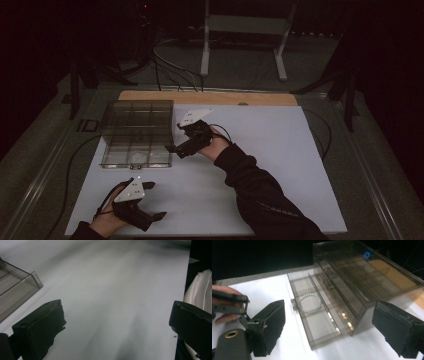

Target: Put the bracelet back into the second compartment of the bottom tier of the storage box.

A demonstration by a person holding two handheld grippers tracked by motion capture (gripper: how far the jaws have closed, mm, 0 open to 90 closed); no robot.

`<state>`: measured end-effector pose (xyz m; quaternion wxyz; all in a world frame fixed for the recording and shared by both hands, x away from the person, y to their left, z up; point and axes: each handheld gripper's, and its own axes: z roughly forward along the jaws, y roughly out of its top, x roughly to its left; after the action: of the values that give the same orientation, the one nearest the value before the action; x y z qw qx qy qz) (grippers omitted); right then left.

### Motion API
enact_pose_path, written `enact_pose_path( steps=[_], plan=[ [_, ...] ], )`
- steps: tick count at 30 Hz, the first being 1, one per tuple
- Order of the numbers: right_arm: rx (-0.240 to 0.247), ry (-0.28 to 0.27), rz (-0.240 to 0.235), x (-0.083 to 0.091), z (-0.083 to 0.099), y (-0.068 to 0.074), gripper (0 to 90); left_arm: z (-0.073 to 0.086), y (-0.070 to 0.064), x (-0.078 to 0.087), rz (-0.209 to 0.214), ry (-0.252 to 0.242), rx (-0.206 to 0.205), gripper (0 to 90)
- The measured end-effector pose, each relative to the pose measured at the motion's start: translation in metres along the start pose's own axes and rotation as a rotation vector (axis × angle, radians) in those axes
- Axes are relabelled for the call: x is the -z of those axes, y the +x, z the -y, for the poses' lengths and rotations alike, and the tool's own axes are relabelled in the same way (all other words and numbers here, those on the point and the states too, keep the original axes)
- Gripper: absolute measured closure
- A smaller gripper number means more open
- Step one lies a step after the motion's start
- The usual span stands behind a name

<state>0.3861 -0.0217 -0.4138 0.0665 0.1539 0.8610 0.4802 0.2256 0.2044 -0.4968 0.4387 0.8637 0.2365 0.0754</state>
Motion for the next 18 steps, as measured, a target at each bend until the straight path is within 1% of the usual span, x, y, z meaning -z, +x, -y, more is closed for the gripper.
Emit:
enact_pose_path(
  steps=[6, 10, 16, 17, 18],
  plan=[
    [-0.018, 0.025, 0.016, 0.014, 0.017, -0.005, 11.6, 0.000, 0.000, 0.000, -0.001, -0.003, 0.001, 0.2],
    [-0.035, 0.028, 0.036, 0.023, 0.029, -0.009, 11.6, 0.000, 0.000, -0.001, -0.002, 0.003, 0.001, 0.2],
    [-0.066, 0.038, 0.051, 0.035, 0.049, -0.014, 11.6, 0.000, 0.000, 0.000, -0.002, 0.003, 0.000, 0.2],
    [-0.066, 0.038, 0.051, 0.035, 0.049, -0.014, 11.6, 0.000, 0.000, 0.000, -0.002, 0.003, 0.000, 0.2],
    [-0.078, 0.044, 0.054, 0.039, 0.058, -0.014, 11.6, 0.000, -0.001, -0.001, -0.003, -0.002, 0.002, 0.2]
  ],
)
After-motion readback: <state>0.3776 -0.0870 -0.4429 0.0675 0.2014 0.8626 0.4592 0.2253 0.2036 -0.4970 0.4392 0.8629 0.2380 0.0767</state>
